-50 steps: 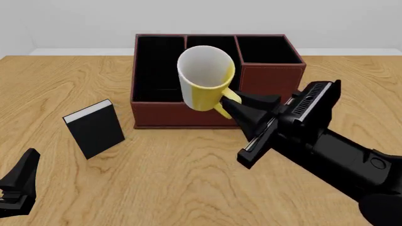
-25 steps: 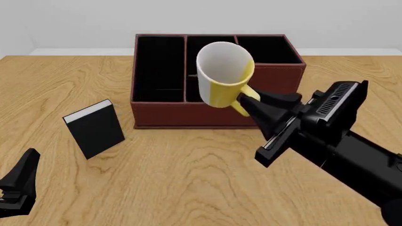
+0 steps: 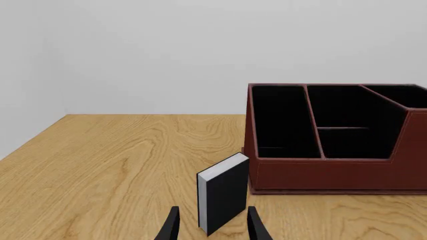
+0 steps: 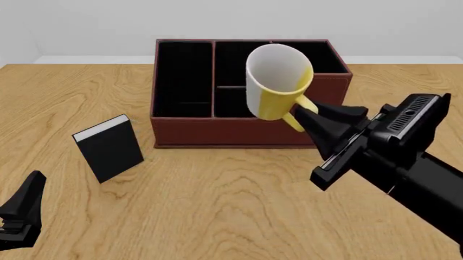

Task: Pick up the yellow and white mug and place it to the right of the caddy.

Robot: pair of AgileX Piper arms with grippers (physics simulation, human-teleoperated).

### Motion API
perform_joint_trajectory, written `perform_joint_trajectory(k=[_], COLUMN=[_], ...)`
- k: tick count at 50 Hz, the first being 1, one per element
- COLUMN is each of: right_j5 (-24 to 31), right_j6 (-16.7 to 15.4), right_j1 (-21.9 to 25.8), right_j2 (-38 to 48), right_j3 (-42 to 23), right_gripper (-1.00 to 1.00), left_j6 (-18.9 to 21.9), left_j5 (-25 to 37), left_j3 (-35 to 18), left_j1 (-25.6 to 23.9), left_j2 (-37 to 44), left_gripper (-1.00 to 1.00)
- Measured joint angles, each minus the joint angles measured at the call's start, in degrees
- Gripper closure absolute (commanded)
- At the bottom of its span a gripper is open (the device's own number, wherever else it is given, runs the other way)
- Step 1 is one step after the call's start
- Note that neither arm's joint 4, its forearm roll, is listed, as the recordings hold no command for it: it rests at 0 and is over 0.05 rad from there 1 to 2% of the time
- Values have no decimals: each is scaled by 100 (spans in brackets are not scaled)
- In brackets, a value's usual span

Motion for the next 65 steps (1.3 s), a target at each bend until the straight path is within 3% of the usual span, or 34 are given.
perform_joint_trajectory(k=[65], right_j5=[523], right_j6=[22], right_j1=[-1029], right_j2=[-645], right_j3=[119], right_gripper=[100], left_j6=[1], left_j5=[0], left_j3=[0], left_j1=[0], left_j2=[0], left_gripper=[-100])
